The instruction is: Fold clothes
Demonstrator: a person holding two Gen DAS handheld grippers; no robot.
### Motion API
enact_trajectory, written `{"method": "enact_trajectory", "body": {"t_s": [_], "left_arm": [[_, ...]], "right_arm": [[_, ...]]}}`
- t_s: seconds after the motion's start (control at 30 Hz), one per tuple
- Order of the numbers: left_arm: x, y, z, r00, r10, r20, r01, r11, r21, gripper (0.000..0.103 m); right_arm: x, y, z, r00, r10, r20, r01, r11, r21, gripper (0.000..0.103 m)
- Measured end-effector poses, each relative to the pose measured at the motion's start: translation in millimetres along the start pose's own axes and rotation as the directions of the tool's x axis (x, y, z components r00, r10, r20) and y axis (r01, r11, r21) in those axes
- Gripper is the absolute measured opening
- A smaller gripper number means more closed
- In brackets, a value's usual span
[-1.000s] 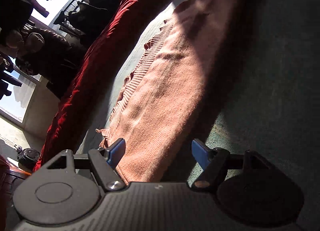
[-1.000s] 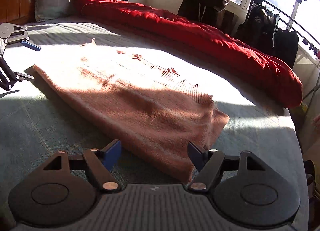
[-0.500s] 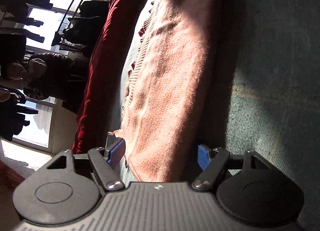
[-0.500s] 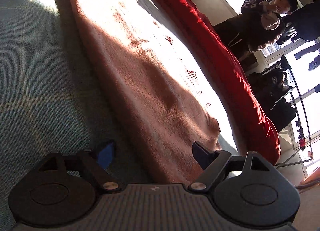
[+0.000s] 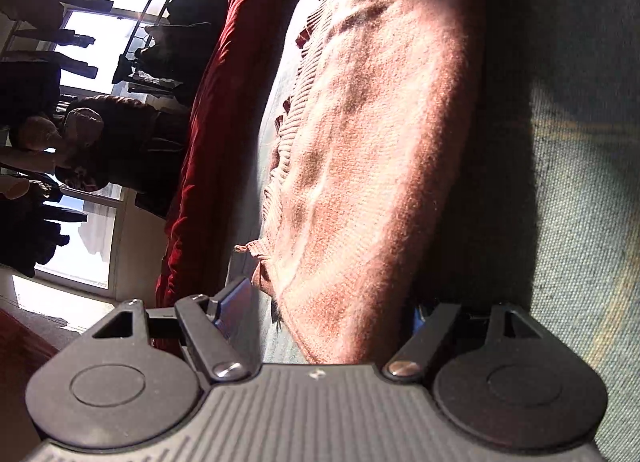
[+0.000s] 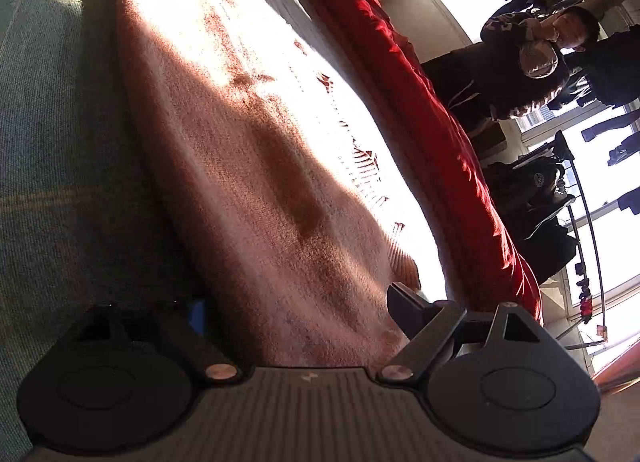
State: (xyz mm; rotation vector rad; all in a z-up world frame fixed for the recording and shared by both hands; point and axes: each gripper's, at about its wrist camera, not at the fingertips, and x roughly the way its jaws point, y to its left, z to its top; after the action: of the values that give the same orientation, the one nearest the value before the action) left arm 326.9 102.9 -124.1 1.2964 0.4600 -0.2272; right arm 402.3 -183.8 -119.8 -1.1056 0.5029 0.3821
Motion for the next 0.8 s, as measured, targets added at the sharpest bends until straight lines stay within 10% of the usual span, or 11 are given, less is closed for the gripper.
{"method": "enact_trajectory", "body": {"t_s": [0.3,0.47,0.8], "left_arm": [[12,-17,32,0.997,0.05,0.06,-0.058,0.987,0.15,0.073],[7,-20,23,0.997,-0.04,0.064,0.029,0.987,0.159,0.013],[-19,7,29,0.996,0.01,0.088,-0.022,0.99,0.136,0.007]], "right_arm": [[9,13,15,0.998,-0.046,0.035,0.048,0.997,-0.061,0.082],[3,12,16,0.998,0.01,0.058,-0.008,1.0,-0.027,0.027],[-39,-2,19,0.997,0.04,0.059,-0.041,0.999,0.013,0.011]]}}
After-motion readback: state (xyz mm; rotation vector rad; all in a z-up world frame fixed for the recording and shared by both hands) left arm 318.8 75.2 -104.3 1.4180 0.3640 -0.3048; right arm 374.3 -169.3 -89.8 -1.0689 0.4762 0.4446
